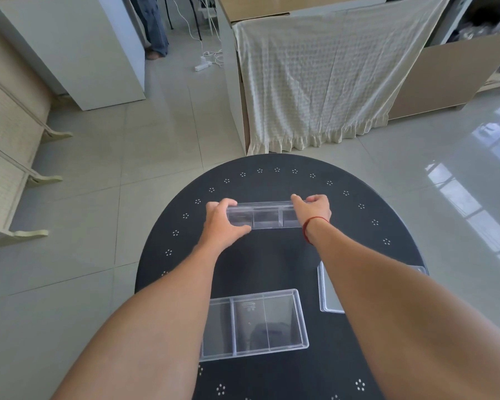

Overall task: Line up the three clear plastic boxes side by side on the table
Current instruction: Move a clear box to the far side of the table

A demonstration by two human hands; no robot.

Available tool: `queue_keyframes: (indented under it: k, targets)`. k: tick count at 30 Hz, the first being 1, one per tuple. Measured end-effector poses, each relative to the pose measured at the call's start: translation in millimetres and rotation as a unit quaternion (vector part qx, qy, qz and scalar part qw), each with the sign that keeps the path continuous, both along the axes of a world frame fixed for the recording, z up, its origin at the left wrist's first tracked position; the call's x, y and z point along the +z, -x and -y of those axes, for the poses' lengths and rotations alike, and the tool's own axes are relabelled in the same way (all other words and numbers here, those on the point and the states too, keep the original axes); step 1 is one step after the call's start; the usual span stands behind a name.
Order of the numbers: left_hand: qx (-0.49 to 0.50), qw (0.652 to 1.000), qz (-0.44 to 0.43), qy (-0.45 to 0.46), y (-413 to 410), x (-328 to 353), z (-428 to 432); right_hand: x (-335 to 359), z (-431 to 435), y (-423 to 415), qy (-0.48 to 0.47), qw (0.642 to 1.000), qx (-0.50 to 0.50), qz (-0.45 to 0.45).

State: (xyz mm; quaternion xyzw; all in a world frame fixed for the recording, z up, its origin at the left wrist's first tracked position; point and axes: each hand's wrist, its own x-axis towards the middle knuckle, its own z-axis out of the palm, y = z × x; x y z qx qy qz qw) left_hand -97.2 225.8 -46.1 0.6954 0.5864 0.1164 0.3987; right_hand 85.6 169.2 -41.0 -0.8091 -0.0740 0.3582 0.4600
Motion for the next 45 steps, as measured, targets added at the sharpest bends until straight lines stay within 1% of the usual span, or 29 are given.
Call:
queue_keyframes:
  k: [3,7,10,15,19,21,23,25,28,30,32,34,39,41,45]
  targets:
    - [0.023,1.000,0.009,-0.008,0.4,-1.1,7.4,-1.1,4.2,2.0,0.015,1.000,0.017,0.005]
    - [0.086,0.995,0.044,0.021,-6.8,1.4,20.6,-1.0,11.0,7.4,0.040,0.997,0.056,0.035]
    - [0.119,0.991,0.050,0.030,-11.7,-0.7,27.7,-0.8,17.5,7.3,0.065,0.994,0.076,0.053]
    - [0.113,0.992,0.036,0.040,-14.9,-11.9,43.0,-11.2,35.1,8.6,0.124,0.976,0.149,0.101]
    - [0.107,0.994,0.018,0.030,-10.8,-24.3,54.1,-20.7,48.9,12.6,0.168,0.948,0.226,0.151]
    - [0.090,0.996,-0.005,0.014,-9.6,-27.5,54.5,-19.7,53.4,13.1,0.181,0.931,0.265,0.177]
    - [0.057,0.995,-0.063,-0.043,-9.7,-28.3,55.6,-21.5,54.8,13.6,0.198,0.897,0.310,0.244]
    - [0.002,0.991,-0.093,-0.101,-12.4,-29.8,58.6,-24.2,54.6,18.4,0.177,0.868,0.354,0.301]
    - [-0.080,0.987,-0.105,-0.094,-17.2,-32.6,60.3,-27.2,47.8,28.9,0.164,0.835,0.423,0.311]
    - [-0.083,0.985,-0.120,-0.096,-17.4,-35.2,53.9,-26.5,39.2,31.9,0.183,0.816,0.444,0.322]
    - [-0.075,0.982,-0.135,-0.107,-16.0,-35.5,42.4,-21.6,27.4,34.4,0.196,0.812,0.442,0.326]
    - [-0.067,0.982,-0.147,-0.101,-11.5,-34.2,30.4,-19.1,12.6,39.2,0.195,0.806,0.452,0.328]
    - [-0.082,0.982,-0.159,-0.065,0.9,-30.3,-11.3,-25.2,-21.9,53.6,0.182,0.827,0.444,0.294]
    - [-0.085,0.982,-0.159,-0.053,3.8,-29.3,-26.9,-26.5,-34.4,56.4,0.184,0.827,0.443,0.292]
    - [-0.079,0.983,-0.152,-0.059,5.0,-31.4,-52.4,-25.4,-62.9,55.0,0.184,0.827,0.445,0.292]
